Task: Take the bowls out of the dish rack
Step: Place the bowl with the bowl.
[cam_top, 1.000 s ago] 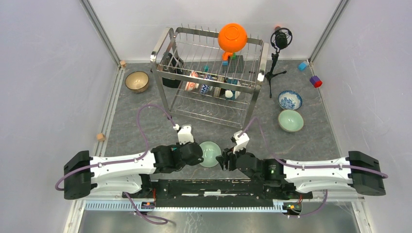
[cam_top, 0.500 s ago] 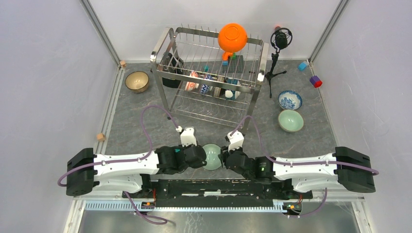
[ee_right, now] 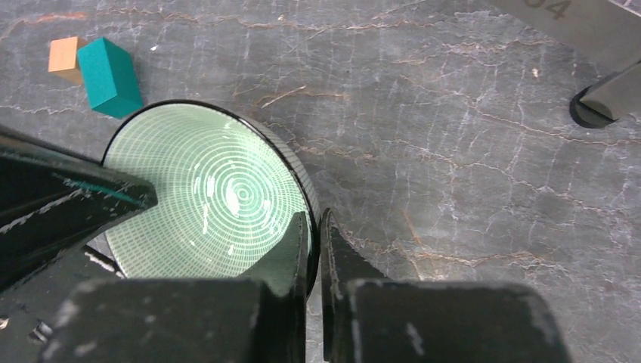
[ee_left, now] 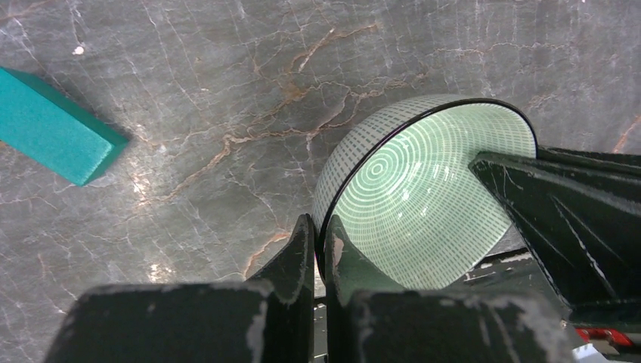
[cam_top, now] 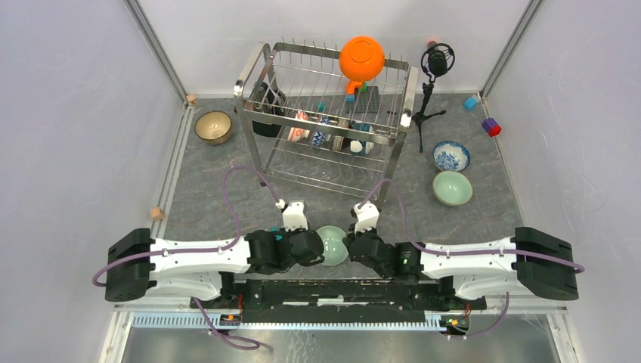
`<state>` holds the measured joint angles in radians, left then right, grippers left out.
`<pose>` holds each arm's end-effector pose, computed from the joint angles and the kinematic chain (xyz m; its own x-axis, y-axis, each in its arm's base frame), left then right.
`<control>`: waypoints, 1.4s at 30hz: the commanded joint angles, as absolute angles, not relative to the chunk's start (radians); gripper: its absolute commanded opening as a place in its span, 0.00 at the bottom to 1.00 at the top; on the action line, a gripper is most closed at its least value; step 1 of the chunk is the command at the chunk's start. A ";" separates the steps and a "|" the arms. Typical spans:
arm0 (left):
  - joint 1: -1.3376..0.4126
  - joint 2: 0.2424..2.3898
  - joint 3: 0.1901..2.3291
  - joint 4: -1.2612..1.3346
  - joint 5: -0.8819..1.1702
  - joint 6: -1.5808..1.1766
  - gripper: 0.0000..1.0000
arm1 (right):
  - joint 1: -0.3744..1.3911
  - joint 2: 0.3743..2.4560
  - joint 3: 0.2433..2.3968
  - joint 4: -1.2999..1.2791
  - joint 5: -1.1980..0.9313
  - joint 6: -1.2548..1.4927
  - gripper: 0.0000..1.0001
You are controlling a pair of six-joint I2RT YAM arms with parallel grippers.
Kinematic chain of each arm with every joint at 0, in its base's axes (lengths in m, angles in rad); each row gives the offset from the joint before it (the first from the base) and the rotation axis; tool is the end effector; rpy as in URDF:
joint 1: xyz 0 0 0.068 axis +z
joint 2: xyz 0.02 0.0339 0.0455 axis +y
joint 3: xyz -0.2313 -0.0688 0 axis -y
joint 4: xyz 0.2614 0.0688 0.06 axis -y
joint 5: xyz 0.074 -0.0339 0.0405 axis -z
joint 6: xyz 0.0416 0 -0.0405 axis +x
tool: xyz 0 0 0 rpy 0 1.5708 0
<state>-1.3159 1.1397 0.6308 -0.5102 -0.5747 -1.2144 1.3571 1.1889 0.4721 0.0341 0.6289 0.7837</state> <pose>0.0819 -0.2246 0.1559 -0.7688 -0.1692 -0.6167 0.0571 0.9424 -0.3297 0.0777 0.2428 0.1337 -0.5843 -0.0008 -0.8115 -0.3968 0.8726 0.2848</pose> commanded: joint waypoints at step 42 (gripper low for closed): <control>-1.331 0.889 0.561 -0.561 -0.775 -1.315 1.00 | 0.704 0.723 0.679 -0.543 0.789 0.375 0.00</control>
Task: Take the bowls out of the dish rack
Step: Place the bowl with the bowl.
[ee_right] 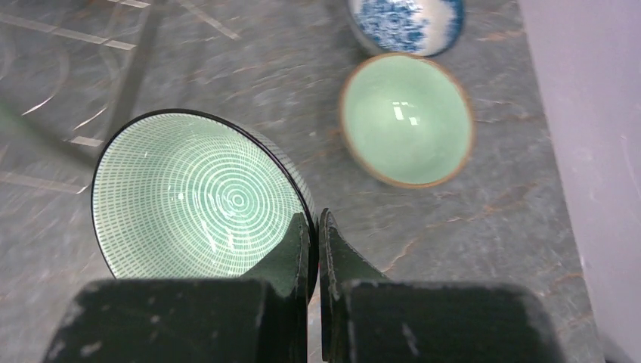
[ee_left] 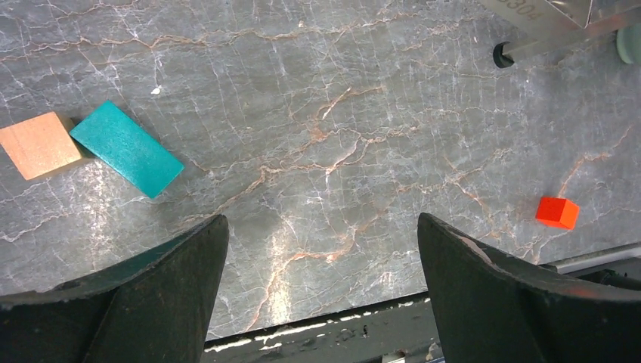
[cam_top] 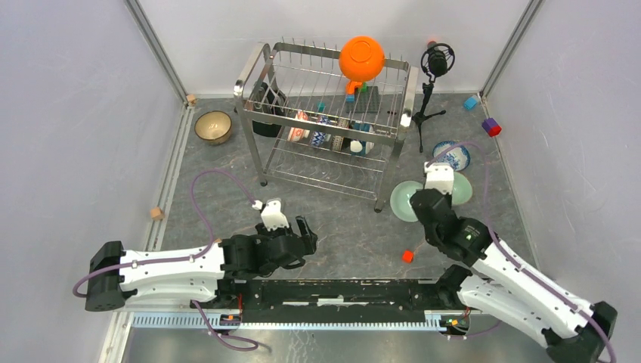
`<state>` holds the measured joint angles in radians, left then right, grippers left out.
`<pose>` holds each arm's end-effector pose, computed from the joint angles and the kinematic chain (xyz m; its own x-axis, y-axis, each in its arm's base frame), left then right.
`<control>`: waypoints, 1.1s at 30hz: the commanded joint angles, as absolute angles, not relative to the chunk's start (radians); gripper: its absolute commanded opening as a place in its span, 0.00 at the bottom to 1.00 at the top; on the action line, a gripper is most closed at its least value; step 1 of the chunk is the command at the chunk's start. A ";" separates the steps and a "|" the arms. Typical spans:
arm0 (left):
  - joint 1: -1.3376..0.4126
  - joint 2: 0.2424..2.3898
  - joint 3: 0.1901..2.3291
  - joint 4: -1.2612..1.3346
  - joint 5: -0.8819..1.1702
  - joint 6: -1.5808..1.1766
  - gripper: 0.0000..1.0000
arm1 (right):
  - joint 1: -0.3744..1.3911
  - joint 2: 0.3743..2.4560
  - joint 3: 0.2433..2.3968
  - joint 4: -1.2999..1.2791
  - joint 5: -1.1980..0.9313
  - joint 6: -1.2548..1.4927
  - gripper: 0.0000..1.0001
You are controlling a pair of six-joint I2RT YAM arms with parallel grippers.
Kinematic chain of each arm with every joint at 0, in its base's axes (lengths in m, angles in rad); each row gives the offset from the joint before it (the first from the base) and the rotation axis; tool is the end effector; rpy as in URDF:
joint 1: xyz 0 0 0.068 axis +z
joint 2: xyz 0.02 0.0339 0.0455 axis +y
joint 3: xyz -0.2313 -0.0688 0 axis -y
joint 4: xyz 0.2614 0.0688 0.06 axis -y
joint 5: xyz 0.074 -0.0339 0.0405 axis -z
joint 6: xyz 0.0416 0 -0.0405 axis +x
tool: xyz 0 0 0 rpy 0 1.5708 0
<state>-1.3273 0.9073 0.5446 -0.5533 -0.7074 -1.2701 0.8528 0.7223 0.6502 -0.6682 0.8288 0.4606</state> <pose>0.0763 -0.1949 0.1753 -0.6700 -0.3139 -0.6727 0.0076 0.9033 -0.4290 0.1460 0.1206 0.2386 -0.4646 -0.0753 -0.8823 0.0620 0.9912 -0.1172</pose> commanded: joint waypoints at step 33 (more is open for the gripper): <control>-1.331 0.805 0.322 -0.261 -0.742 -1.302 1.00 | -0.192 0.882 0.522 -0.147 0.236 0.839 0.00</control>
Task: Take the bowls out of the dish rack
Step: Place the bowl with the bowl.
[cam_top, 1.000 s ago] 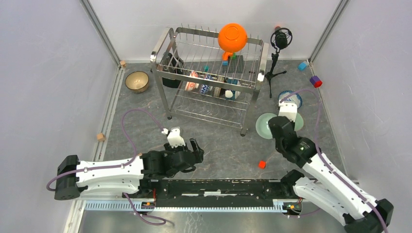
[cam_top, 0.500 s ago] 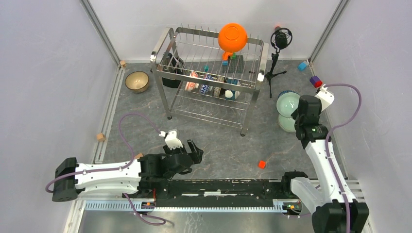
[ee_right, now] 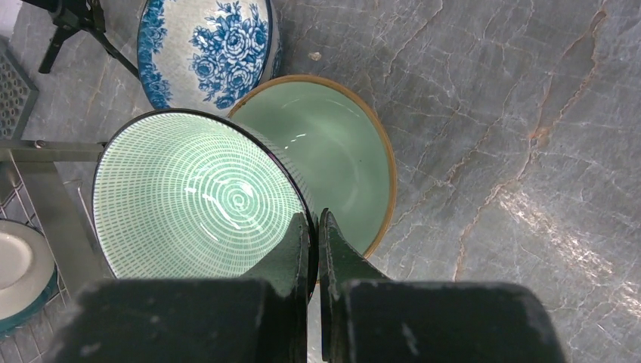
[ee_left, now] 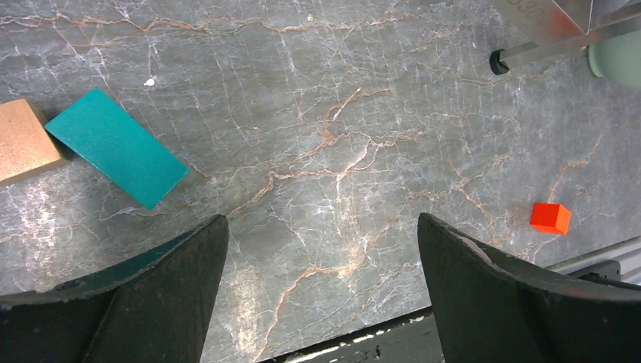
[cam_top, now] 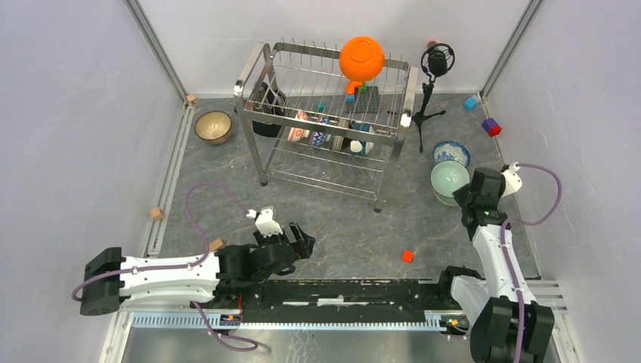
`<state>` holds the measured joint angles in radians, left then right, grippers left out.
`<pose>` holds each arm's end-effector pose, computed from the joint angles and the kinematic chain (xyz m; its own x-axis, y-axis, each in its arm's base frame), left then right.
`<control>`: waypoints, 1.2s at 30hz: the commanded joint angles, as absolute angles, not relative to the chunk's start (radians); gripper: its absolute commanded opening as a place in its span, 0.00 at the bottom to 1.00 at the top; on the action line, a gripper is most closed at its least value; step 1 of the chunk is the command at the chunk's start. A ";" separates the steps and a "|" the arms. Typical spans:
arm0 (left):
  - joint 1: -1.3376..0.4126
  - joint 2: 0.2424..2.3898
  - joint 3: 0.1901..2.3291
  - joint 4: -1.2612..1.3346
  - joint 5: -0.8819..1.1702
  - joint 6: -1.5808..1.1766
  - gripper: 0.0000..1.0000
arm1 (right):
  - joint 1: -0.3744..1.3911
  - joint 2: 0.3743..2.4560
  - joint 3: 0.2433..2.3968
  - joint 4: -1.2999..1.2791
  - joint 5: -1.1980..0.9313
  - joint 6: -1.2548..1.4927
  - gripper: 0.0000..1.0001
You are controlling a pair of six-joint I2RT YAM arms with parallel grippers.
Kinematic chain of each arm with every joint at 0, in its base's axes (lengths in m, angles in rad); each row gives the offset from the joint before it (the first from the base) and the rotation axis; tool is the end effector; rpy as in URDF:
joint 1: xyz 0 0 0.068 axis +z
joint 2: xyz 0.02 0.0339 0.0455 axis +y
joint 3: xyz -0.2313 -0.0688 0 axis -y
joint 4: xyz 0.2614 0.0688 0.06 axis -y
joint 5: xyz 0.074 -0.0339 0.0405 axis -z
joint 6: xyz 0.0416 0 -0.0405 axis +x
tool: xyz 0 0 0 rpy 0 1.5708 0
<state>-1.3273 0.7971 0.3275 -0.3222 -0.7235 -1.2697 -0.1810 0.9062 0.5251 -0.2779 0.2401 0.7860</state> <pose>0.0731 -0.1802 0.1393 -0.6385 -0.3988 -0.6583 0.0186 0.8470 -0.5312 0.2272 -0.0516 0.1840 -0.1711 0.7300 -0.6617 0.6804 0.5733 0.4565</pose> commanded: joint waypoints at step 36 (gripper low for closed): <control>-1.331 0.861 0.318 -0.261 -0.745 -1.321 1.00 | -0.230 0.970 0.460 -0.130 0.307 0.793 0.00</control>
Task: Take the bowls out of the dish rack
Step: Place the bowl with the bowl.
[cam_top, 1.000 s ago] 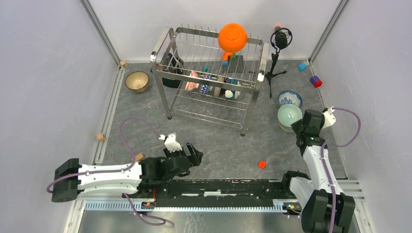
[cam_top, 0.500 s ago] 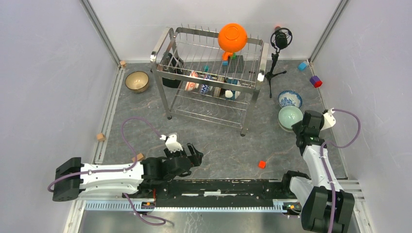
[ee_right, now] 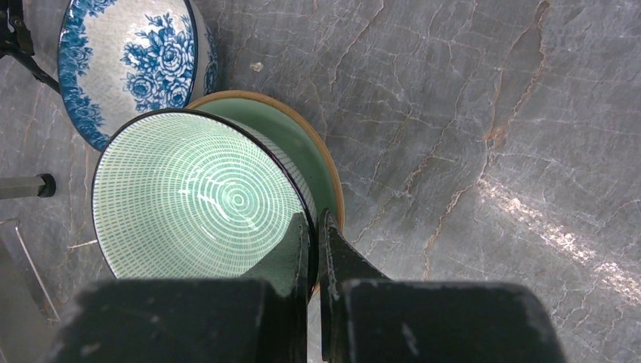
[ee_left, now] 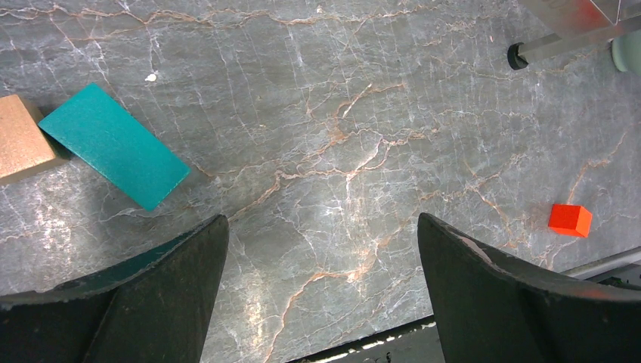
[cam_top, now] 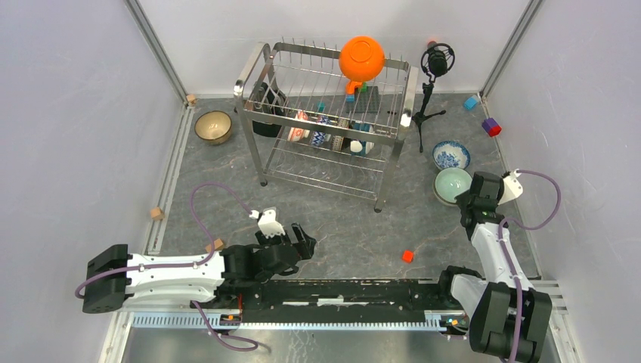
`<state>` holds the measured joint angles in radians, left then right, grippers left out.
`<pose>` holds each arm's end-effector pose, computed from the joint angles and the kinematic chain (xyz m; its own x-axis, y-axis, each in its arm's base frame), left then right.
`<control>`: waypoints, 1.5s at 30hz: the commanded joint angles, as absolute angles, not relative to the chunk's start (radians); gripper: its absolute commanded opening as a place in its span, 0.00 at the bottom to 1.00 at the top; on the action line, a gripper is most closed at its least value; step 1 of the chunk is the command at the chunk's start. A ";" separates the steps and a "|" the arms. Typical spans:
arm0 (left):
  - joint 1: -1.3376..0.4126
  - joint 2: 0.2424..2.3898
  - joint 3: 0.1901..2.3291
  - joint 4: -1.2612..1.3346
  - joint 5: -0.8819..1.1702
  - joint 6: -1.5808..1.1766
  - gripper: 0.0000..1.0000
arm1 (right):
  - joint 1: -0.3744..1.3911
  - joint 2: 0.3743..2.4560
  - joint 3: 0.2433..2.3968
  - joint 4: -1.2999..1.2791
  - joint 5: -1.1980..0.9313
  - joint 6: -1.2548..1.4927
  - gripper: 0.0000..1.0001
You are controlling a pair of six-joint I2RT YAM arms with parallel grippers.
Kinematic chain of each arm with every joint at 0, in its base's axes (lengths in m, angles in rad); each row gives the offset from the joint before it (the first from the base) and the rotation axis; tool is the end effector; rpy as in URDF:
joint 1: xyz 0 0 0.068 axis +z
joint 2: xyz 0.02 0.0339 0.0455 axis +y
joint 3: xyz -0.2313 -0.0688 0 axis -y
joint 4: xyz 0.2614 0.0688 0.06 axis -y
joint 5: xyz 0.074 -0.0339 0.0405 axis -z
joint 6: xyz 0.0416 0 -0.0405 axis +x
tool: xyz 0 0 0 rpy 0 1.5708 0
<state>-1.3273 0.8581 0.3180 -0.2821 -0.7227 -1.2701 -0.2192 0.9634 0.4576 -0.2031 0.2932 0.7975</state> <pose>0.0738 -0.1830 0.1285 -0.6439 -0.3794 -0.6644 0.0147 0.8621 -0.5065 0.2240 -0.0622 0.1552 -0.1416 0.7334 -0.6649 0.7497 0.5181 0.4118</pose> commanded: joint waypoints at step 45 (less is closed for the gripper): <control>-1.331 0.904 0.273 -0.129 -0.715 -1.269 1.00 | -0.219 1.027 0.553 -0.207 0.343 0.578 0.21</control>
<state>-1.3273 0.8959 0.2771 -0.1768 -0.7033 -1.2694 -0.2169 1.0409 0.5396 -0.2405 0.3389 0.5961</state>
